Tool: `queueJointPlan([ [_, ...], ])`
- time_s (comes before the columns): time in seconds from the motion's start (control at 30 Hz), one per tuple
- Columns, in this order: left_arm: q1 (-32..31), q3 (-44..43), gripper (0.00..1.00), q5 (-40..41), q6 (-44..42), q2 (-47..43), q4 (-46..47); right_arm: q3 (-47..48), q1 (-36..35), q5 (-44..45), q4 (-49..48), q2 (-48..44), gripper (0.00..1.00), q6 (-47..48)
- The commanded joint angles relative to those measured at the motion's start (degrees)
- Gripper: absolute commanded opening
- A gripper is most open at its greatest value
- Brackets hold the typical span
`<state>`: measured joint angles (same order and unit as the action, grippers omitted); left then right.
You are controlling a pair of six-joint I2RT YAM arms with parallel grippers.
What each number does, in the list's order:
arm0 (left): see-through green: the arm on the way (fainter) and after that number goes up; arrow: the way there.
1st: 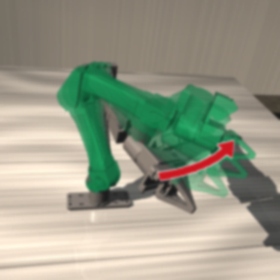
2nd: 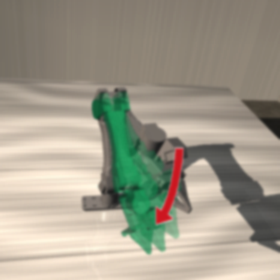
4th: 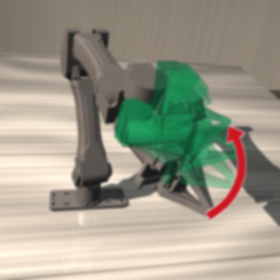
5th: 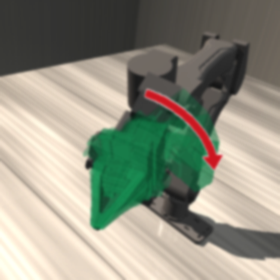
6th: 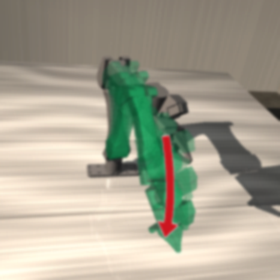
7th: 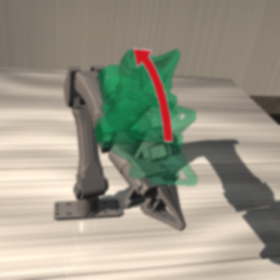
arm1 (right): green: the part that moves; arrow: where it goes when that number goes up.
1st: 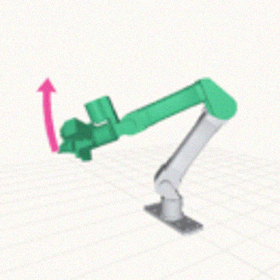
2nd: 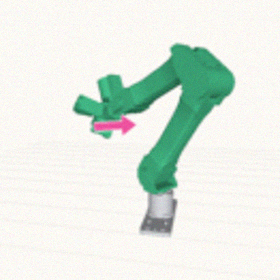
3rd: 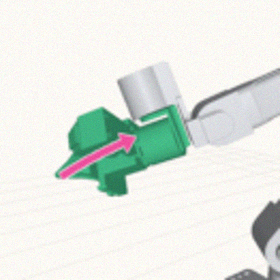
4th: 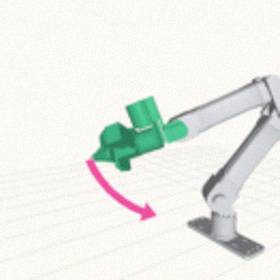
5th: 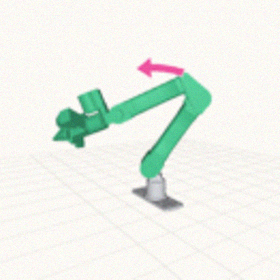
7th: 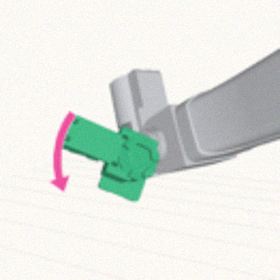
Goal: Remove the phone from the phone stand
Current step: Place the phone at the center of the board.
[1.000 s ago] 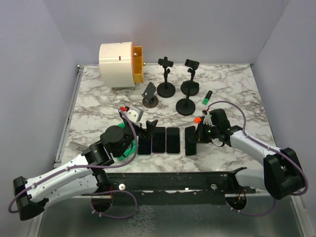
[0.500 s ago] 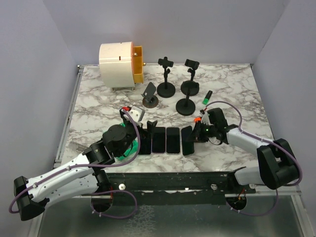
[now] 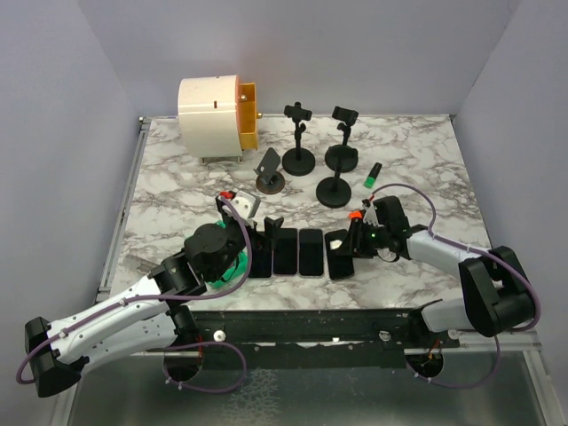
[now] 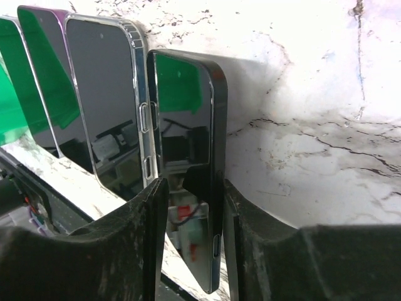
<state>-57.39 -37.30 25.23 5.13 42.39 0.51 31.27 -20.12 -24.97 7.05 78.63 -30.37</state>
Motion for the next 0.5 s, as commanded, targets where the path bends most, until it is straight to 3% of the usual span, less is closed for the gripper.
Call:
queueJointPlan([
  [0.0,0.3,-0.7,0.89,-1.3,0.6,0.2,-0.4,-0.9,0.5,2.1,0.3,-1.4,0.45,0.7],
  [0.47,0.3,-0.7,0.89,-1.7,0.8,0.2,-0.4,-3.7,0.8,3.6,0.3,-3.7,0.60,-0.2],
])
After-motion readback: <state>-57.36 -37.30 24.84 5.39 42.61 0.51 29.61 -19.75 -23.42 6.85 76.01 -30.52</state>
